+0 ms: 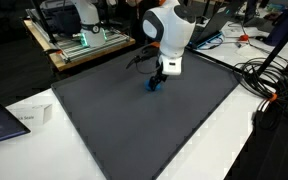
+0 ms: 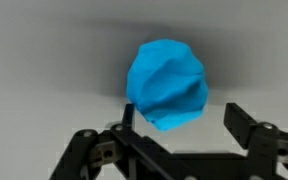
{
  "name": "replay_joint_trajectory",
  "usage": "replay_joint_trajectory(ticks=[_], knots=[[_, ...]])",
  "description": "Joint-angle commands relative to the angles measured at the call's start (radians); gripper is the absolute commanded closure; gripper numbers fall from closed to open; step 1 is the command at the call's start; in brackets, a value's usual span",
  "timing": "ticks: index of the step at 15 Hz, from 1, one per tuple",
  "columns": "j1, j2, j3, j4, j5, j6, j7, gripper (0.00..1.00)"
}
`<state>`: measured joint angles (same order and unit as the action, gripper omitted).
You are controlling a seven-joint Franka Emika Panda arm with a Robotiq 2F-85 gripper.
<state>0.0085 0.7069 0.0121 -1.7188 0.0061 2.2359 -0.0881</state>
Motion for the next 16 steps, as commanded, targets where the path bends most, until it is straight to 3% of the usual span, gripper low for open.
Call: replay_joint_trajectory(ticks=[1,8,12,15,16], knots=[[0.021,0.011,-0.014,0.025,-0.044,-0.035,0.027,0.39],[0.031,0.008,-0.017,0.042,-0.084,-0.072,0.028,0.83],[0.035,0.010,-0.016,0.055,-0.094,-0.093,0.025,0.90],[0.037,0.010,-0.016,0.056,-0.100,-0.100,0.025,0.74],[0.036,0.009,-0.014,0.055,-0.099,-0.104,0.022,0.56]])
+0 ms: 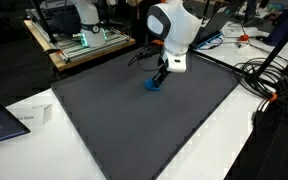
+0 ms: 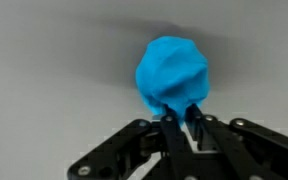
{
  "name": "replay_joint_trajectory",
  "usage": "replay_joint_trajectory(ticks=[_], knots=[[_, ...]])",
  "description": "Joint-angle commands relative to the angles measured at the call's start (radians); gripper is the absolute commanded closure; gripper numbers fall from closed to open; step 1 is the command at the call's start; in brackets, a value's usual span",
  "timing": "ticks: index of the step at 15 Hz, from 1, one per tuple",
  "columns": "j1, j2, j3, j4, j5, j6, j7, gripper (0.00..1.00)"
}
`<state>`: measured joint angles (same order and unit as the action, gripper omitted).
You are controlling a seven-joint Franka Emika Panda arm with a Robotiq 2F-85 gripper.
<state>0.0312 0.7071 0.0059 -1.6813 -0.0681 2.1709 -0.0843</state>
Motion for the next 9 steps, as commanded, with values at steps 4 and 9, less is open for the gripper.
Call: replay_joint_trajectory(ticks=[4,9], knots=[[0.008,-0.016,0.000,0.007,-0.013,-0.052,0.010,0.28],[0.022,-0.060,-0.008,0.002,-0.024,-0.074,0.035,0.00]])
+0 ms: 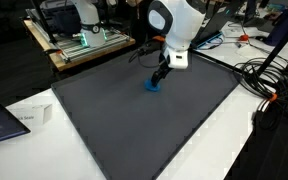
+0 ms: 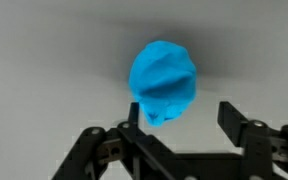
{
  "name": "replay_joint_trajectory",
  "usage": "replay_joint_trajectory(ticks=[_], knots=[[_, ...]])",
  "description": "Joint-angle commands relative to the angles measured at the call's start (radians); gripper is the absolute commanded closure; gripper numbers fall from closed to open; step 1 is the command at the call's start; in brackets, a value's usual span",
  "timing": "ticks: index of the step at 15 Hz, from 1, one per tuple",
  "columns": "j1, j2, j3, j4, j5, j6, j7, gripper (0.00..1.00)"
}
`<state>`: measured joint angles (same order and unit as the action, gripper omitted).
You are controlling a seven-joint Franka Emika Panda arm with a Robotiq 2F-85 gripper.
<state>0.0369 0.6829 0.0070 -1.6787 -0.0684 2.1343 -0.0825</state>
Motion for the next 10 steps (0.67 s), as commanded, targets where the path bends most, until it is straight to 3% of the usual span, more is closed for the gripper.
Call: replay_joint_trajectory(ticks=[1,10], knots=[[0.020,-0.042,-0.011,0.004,-0.026,-0.042,0.045,0.00],[0.176,-0.082,-0.064,0.026,-0.196,-0.114,0.347,0.00]])
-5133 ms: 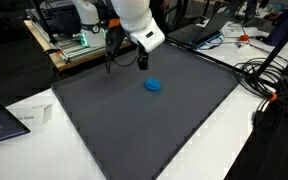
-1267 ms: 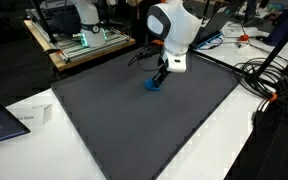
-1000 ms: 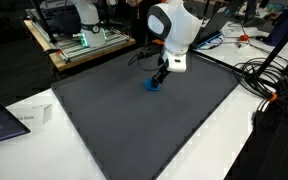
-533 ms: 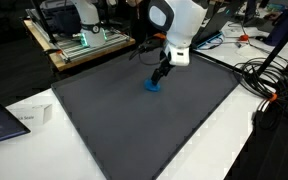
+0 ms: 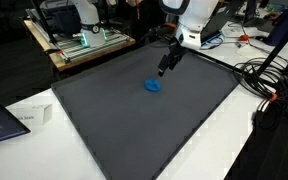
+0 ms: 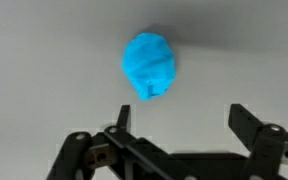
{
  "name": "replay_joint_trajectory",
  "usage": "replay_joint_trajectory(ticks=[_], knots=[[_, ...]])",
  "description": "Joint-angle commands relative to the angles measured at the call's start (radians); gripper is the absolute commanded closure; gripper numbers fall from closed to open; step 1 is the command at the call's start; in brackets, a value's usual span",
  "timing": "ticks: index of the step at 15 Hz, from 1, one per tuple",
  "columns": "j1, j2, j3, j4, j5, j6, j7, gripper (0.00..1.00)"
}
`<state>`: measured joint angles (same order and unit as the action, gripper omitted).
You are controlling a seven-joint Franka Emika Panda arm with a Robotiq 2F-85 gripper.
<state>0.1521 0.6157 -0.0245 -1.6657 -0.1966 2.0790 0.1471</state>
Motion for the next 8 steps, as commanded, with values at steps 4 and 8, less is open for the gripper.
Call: replay_joint_trajectory(ticks=[4,8], knots=[[0.114,-0.004,-0.036,0.059,-0.112,-0.153,0.241,0.00],[0.145,0.019,-0.033,0.143,-0.124,-0.263,0.329,0.00]])
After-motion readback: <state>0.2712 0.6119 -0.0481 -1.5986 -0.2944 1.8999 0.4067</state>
